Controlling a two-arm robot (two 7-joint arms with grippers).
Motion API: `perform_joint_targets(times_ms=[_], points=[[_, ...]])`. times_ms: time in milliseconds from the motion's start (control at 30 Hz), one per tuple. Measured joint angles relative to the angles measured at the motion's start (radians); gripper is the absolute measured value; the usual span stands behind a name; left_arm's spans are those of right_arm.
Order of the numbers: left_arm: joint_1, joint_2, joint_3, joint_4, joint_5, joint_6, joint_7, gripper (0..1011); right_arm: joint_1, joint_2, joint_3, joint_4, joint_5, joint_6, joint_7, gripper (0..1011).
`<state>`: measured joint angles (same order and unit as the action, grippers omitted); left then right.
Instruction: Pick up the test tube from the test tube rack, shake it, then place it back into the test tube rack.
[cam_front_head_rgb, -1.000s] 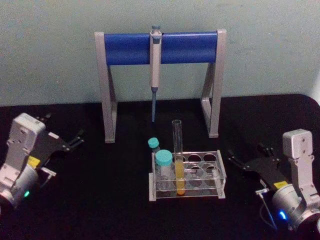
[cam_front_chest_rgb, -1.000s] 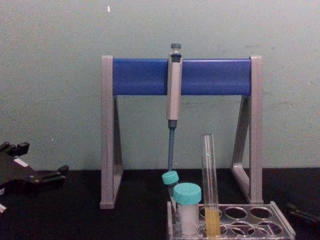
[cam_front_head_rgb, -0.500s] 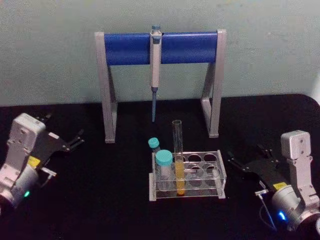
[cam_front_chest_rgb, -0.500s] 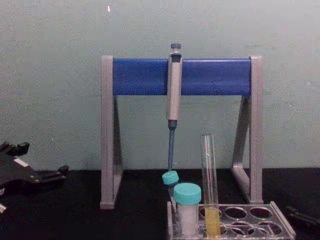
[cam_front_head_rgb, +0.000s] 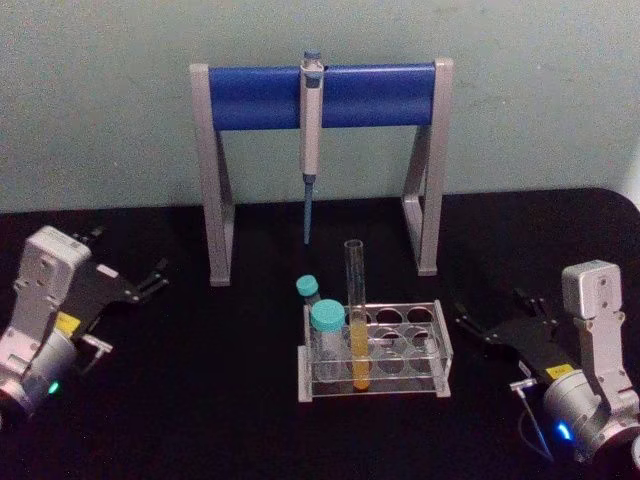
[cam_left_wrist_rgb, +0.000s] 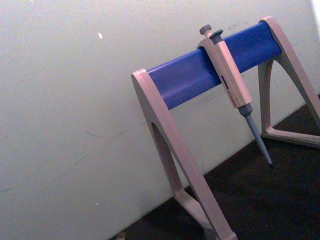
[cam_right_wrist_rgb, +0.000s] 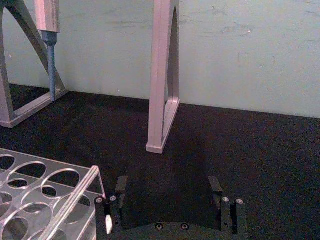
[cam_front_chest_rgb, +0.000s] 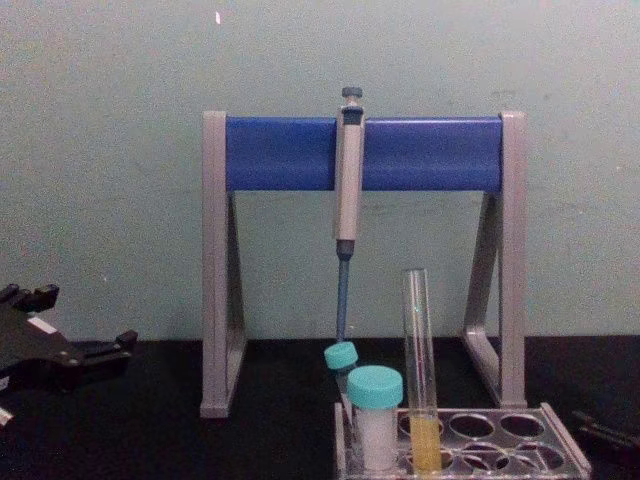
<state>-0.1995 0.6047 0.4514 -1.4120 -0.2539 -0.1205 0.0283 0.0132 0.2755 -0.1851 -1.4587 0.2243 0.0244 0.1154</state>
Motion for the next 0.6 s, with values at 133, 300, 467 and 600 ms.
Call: perform_joint_targets(times_ms=[133,300,467,600], points=[[0.0,0.0,0.0,0.0,0.0,0.0,0.0,1001,0.0,0.0,0.0,0.0,0.0,0.0,0.0,1000],[0.0,0.0,0.0,0.0,0.0,0.0,0.0,1001,0.0,0.001,0.0,-0.001,0.001,-0.001,0.0,1000],[0.0,0.0,0.0,0.0,0.0,0.0,0.0,1001,0.0,0.001,0.0,-0.001,0.001,-0.001,0.0,1000],[0.0,0.0,0.0,0.0,0.0,0.0,0.0,1001,0.0,0.001,0.0,-0.001,0.001,-0.001,0.0,1000]])
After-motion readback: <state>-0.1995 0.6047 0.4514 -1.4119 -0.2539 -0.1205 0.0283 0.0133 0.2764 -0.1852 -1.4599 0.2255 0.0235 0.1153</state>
